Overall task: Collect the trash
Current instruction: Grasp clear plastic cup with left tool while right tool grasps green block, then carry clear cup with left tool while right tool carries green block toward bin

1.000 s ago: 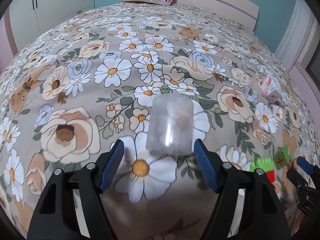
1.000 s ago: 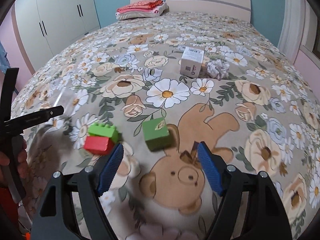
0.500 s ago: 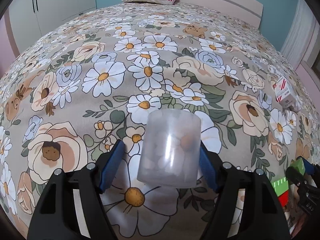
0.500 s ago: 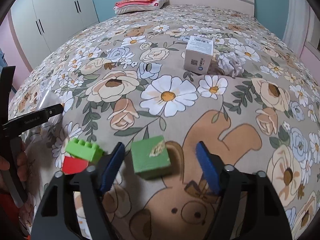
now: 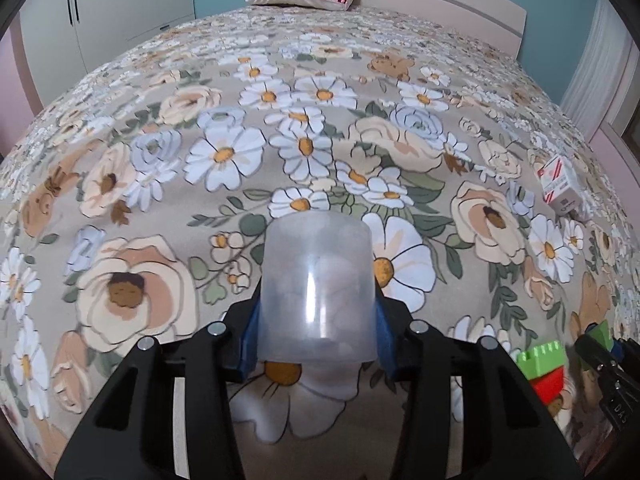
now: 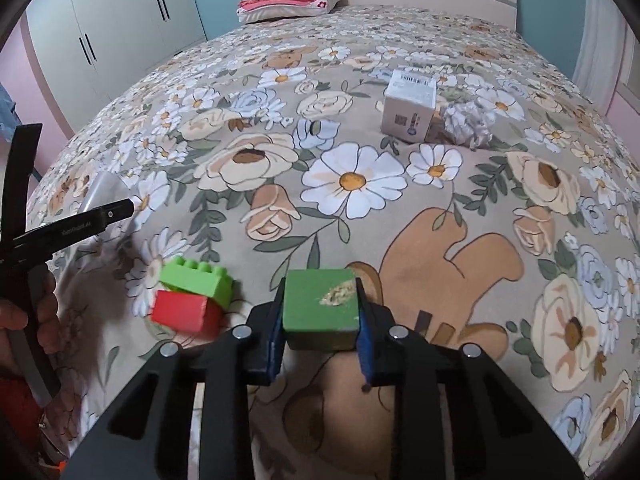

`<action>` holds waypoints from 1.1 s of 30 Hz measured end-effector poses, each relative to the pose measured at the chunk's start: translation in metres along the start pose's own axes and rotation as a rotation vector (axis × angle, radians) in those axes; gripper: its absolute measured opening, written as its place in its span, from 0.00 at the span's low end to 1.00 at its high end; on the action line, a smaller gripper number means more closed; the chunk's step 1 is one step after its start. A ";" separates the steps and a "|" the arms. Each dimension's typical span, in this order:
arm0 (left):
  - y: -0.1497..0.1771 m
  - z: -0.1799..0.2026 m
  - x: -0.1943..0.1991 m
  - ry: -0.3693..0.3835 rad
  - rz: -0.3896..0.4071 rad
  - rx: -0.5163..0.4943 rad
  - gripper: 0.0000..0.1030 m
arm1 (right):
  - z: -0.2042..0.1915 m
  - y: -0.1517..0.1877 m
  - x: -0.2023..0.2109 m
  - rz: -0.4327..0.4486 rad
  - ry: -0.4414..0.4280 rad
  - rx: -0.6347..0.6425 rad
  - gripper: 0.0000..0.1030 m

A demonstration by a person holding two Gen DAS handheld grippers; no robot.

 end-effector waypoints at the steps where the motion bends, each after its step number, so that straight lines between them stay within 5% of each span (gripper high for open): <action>1: -0.001 0.000 0.006 0.002 0.006 -0.002 0.46 | -0.001 -0.001 0.007 0.009 0.001 -0.001 0.31; 20: -0.001 0.018 0.193 0.042 0.191 -0.084 0.46 | -0.022 -0.005 0.177 0.198 0.038 0.015 0.31; 33: 0.060 0.031 0.336 0.072 0.320 -0.172 0.46 | -0.047 0.039 0.313 0.350 0.059 0.038 0.31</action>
Point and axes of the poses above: each gripper's, at about its wrist camera, not at the fingertips, and x roughly against the way its jaws point, z to its right, y to its underside, the point moved 9 cm from there along -x, roughly the way its jaws point, and after that the axes turned 2 degrees about -x, right-handed, at the moved point
